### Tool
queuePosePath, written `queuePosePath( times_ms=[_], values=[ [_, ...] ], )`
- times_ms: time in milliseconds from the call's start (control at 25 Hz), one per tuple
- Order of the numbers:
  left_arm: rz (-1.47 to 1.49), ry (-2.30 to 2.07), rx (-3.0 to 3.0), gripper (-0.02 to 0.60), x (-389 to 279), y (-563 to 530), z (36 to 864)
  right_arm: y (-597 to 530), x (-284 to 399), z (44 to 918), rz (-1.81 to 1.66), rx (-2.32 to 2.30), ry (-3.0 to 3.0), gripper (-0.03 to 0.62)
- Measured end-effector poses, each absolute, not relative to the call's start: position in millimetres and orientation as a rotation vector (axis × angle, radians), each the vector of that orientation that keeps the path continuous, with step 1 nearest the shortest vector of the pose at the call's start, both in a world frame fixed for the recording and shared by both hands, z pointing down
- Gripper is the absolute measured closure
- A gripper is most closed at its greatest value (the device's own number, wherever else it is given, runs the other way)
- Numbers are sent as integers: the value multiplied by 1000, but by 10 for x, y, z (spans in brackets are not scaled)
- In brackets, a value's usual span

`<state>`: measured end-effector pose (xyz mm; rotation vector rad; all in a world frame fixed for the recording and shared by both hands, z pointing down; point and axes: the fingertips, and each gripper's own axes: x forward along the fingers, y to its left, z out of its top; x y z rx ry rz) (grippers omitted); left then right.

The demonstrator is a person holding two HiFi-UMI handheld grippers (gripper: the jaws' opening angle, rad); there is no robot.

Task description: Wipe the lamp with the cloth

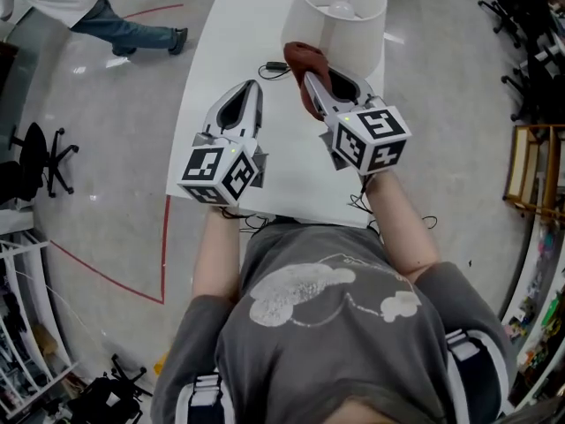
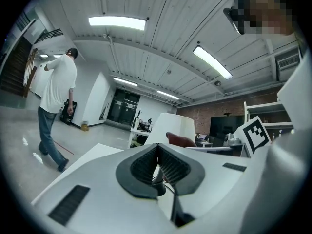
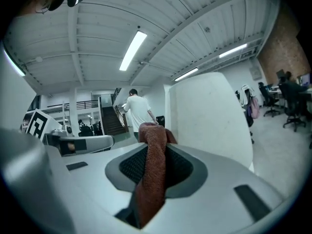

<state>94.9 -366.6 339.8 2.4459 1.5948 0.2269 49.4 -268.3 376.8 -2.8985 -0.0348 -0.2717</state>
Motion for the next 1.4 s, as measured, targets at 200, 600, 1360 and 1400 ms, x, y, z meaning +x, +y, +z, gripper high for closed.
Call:
queuePosePath(
  times_ms=[200, 600, 1360, 1400],
  values=[
    [246, 1640, 2420, 574, 1060, -3634, 3484, -2772, 537, 4044, -351, -2863, -66, 508],
    [138, 1760, 2344, 574, 1319, -3495, 3143, -2818, 740, 3317, -140, -2909, -174, 508],
    [215, 1736, 2307, 574, 1654, -3451, 3339, -2814, 1081, 3486, -216, -2894, -260, 508],
    [224, 1723, 2312, 574, 1662, -3465, 3373, -2840, 1076, 3561, -242, -2897, -254, 508]
  ],
)
